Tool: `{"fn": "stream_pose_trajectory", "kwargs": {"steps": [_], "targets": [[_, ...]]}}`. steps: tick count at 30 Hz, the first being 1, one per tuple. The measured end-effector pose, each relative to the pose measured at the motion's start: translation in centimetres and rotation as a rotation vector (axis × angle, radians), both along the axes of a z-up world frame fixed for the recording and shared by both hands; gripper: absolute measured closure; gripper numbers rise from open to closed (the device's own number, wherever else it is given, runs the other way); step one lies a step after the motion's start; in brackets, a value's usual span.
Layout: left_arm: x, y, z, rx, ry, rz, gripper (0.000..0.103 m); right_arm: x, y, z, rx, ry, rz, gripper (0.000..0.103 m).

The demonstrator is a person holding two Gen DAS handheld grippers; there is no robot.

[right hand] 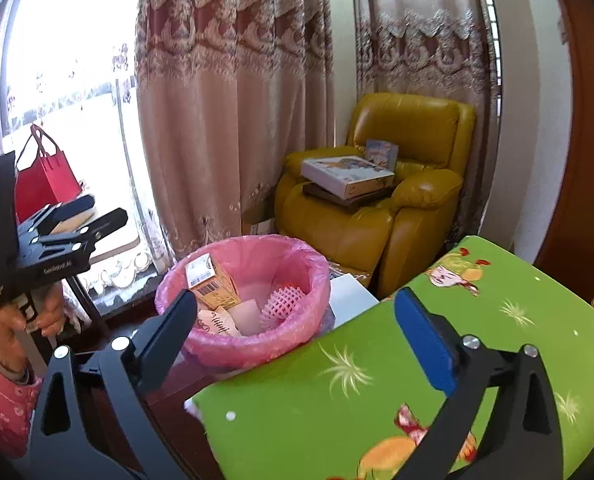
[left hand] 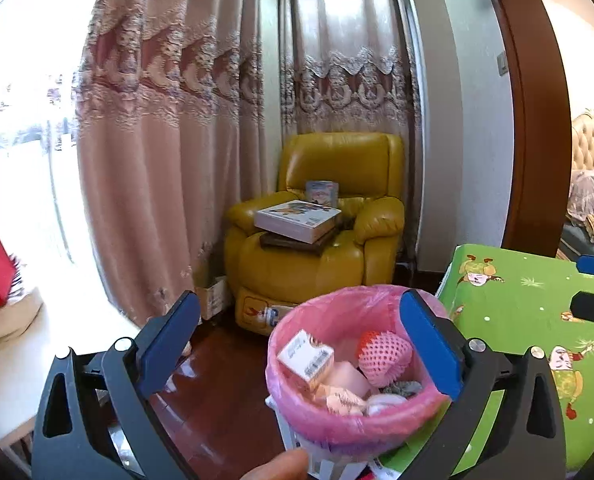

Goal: Collect trash

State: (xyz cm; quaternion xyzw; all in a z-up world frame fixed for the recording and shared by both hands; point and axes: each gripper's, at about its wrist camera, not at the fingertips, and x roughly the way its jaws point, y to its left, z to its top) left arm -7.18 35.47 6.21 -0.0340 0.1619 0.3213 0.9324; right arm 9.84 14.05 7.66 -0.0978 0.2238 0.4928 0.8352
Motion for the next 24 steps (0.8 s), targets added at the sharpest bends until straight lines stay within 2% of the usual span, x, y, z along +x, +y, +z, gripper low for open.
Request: {"fn": "stream_pose_trajectory", "kwargs": {"steps": [4, 10, 13, 20, 24], "targets": [[-2.1, -2.8, -0.8, -0.018, 0.015, 0.014, 0.007, -1.5, -1.8, -1.6, 0.000, 0.022, -0.013, 0.005], [-3.8, -7.1, -3.2, 0.009, 0.062, -0.030, 0.007, -2.2, -3.6, -5.2, -0.028, 0.057, -0.057, 0.005], [-4.2, -8.9, -4.2, 0.019, 0.074, -0.042, 0.007, -2.6, -4.5, -5.7, -0.024, 0.050, -0.074, 0.005], [-4.7, -11.0, -5.7, -0.010, 0.054, -0.070, 0.006, -4.3, -5.4, -6.5, 0.004, 0.007, -0.089, 0.005], [-4.4, -11.8, -6.1, 0.031, 0.064, -0.062, 0.006, -5.3, -5.4, -6.3, 0.021, -0.013, -0.078, 0.005]]}}
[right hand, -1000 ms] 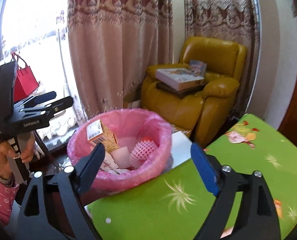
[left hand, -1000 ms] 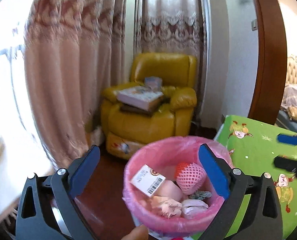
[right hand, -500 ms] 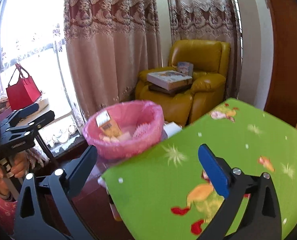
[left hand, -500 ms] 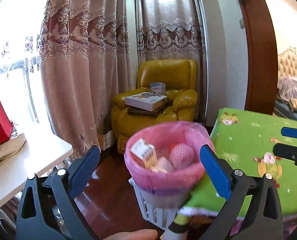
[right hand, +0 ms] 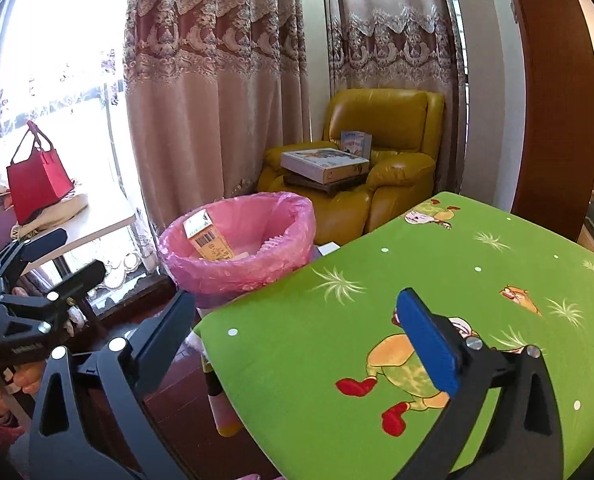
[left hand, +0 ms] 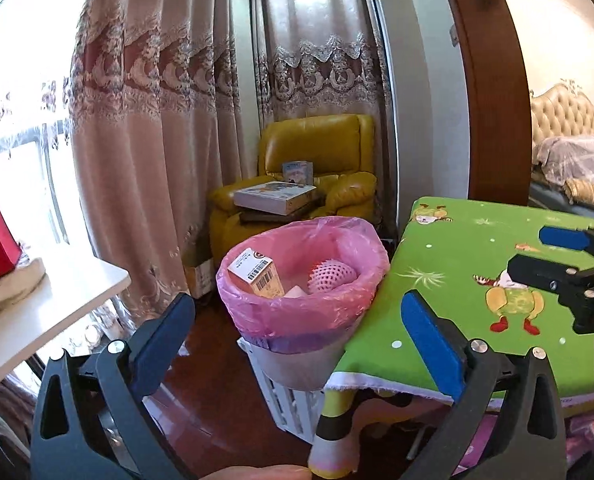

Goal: Collect trash

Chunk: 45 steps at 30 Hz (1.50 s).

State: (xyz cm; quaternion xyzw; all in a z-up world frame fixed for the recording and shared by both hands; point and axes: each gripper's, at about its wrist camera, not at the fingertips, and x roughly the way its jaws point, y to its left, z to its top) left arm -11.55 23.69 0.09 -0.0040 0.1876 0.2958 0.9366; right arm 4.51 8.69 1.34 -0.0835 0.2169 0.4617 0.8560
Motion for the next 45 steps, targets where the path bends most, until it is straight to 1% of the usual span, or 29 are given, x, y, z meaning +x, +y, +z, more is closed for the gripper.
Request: {"fn": "stream_pose_trajectory", "kwargs": {"steps": [4, 6, 10, 17, 45], "targets": [[-0.1, 0.8, -0.3, -0.031, 0.001, -0.005, 0.006, -0.6, 0.5, 0.4, -0.004, -0.025, 0.015, 0.005], [-0.3, 1.1, -0.6, -0.040, 0.008, -0.008, 0.006, -0.6, 0.7, 0.5, -0.002, -0.023, 0.021, 0.005], [-0.6, 1.1, -0.8, -0.038, 0.006, -0.008, 0.006, -0.8, 1.0, 0.5, -0.003, -0.029, 0.031, 0.005], [-0.6, 1.0, -0.9, -0.029, 0.002, -0.023, 0.006, -1.3, 0.8, 0.8, -0.003, -0.078, 0.034, 0.005], [-0.7, 1.0, -0.8, -0.034, -0.004, -0.020, 0.006, -1.3, 0.7, 0.7, -0.004, -0.088, 0.034, 0.005]]}}
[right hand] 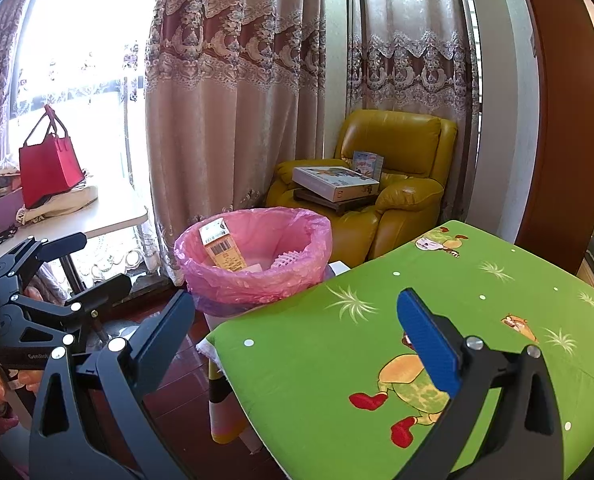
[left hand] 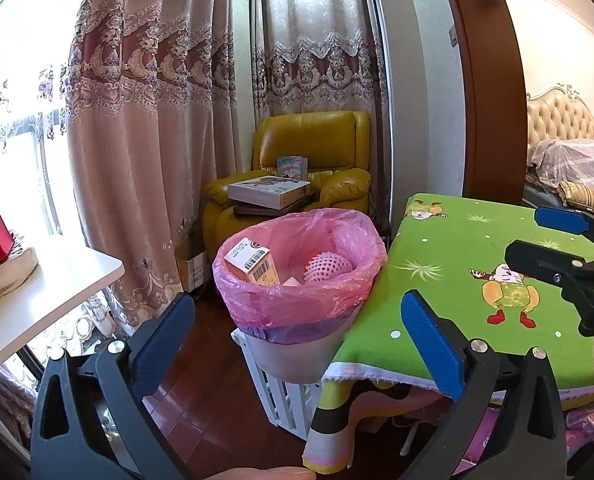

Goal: Collect trash

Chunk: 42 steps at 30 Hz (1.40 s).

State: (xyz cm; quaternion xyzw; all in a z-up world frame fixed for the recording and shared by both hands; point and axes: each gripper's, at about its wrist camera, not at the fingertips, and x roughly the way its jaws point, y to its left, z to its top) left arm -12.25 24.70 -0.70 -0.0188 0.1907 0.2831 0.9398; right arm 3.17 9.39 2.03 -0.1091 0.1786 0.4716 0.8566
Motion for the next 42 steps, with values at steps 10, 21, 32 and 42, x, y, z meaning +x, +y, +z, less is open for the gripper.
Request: {"fn": "stream_pose_trajectory", "kwargs": {"steps": [10, 21, 32, 42], "targets": [[-0.7, 0.2, 0.3, -0.015, -0.025, 0.011, 0.006, -0.8, 0.4, -0.7, -0.018, 0.001, 0.018, 0.005], [-1.0, 0.3, 0.4, -0.017, -0.034, 0.016, 0.006, -0.7, 0.4, -0.9, -0.022, 0.004, 0.022, 0.005], [-1.0, 0.3, 0.5, -0.017, -0.033, 0.012, 0.006, -0.7, 0.4, -0.9, -0.022, 0.007, 0.019, 0.005], [-1.0, 0.3, 0.5, -0.018, -0.033, 0.013, 0.006, -0.6, 0.3, -1.0, -0.023, 0.007, 0.020, 0.005]]}}
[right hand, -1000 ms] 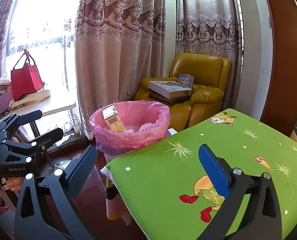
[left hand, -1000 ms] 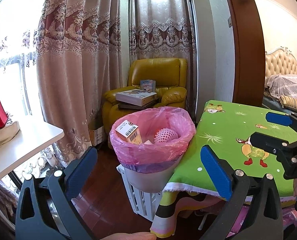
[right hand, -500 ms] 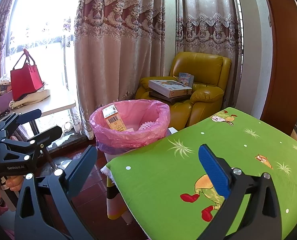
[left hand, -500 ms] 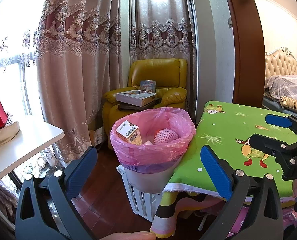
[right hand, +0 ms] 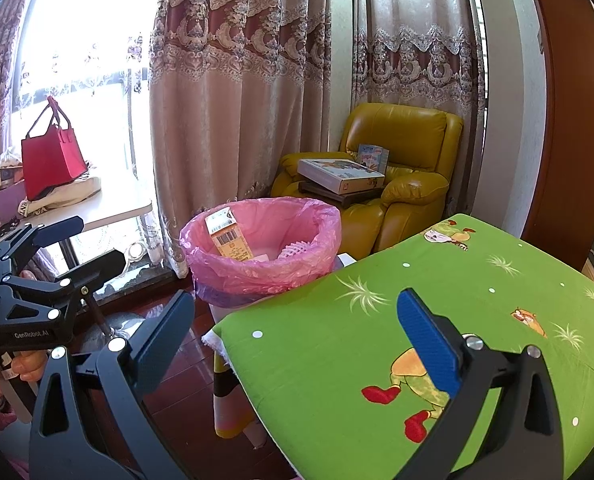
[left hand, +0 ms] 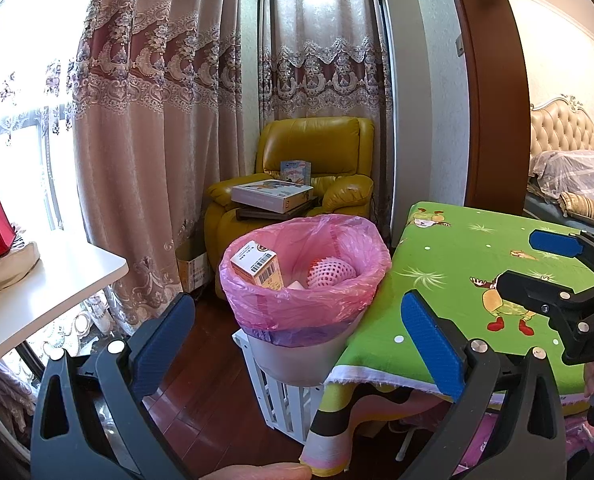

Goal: Collect trash

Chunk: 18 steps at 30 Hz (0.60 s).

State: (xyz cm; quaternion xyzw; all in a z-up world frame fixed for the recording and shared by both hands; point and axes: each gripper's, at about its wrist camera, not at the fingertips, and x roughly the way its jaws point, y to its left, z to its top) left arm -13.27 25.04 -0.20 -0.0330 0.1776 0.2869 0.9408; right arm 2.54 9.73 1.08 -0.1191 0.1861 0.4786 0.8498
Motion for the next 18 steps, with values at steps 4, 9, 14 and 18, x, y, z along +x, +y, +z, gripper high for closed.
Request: {"fn": "stream_pose_trajectory", "kwargs": {"steps": [4, 9, 14, 18], "targets": [[0.02, -0.02, 0.01, 0.002, 0.001, 0.000, 0.006, -0.01, 0.04, 0.02, 0.000, 0.000, 0.000, 0.005], [0.02, 0.02, -0.03, 0.001, 0.000, 0.001, 0.006, -0.03, 0.06, 0.03, 0.000, 0.000, -0.001, 0.005], [-0.01, 0.08, -0.12, -0.003, -0.003, 0.007, 0.006, -0.03, 0.03, 0.02, 0.000, 0.001, -0.001, 0.005], [0.00, 0.12, -0.17, -0.002, -0.004, 0.009, 0.006, -0.02, 0.03, 0.06, 0.001, 0.001, 0.000, 0.005]]}}
